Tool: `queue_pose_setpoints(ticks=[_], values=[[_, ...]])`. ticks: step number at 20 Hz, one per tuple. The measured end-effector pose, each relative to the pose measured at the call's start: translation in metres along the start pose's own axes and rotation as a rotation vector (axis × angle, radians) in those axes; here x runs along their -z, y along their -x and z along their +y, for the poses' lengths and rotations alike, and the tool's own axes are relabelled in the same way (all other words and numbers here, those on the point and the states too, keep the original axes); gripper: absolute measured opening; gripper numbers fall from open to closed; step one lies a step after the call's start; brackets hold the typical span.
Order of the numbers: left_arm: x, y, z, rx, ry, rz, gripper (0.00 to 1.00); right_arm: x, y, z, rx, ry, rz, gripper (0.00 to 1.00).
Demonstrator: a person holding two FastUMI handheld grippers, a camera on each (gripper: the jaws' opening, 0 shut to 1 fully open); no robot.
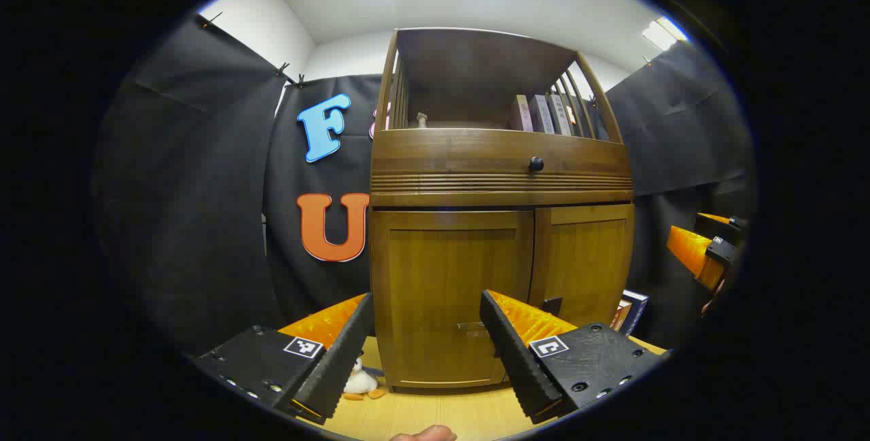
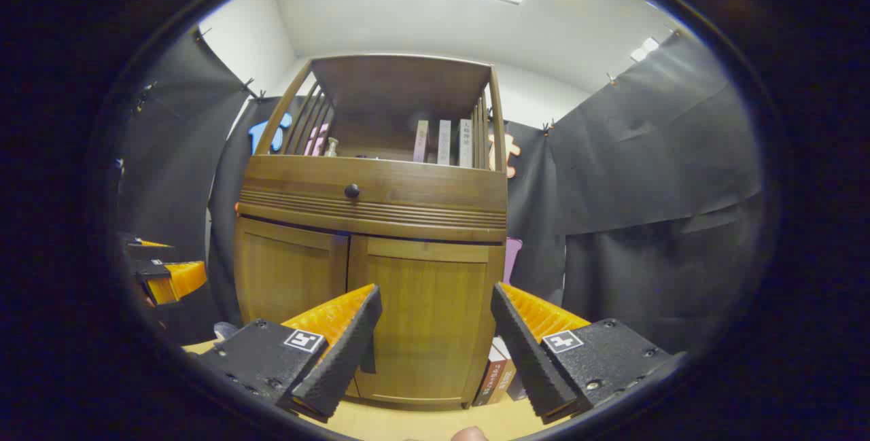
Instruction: Open the right door of the double-door shoe cabinet with the right hand, and open the left door with the left hand.
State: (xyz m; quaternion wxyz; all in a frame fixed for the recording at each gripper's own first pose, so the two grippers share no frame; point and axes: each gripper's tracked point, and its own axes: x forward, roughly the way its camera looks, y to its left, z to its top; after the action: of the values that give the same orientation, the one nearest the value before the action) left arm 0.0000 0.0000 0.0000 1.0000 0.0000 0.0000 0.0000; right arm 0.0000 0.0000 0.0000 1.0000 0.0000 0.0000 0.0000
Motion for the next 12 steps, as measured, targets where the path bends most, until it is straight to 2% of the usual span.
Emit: queue_pose_setpoints(ticks=[6, 12], values=[[0.0, 0.0, 0.003, -0.042, -0.007, 0.006, 0.94, 0.013, -0.011, -0.014, -0.007, -0.014, 0.029, 1.0], [-0.002, 0.001, 0.004, -0.064, 0.014, -0.002, 0.94, 0.021, -0.019, -0.002, -0.037, -0.011, 0.047, 1.0]])
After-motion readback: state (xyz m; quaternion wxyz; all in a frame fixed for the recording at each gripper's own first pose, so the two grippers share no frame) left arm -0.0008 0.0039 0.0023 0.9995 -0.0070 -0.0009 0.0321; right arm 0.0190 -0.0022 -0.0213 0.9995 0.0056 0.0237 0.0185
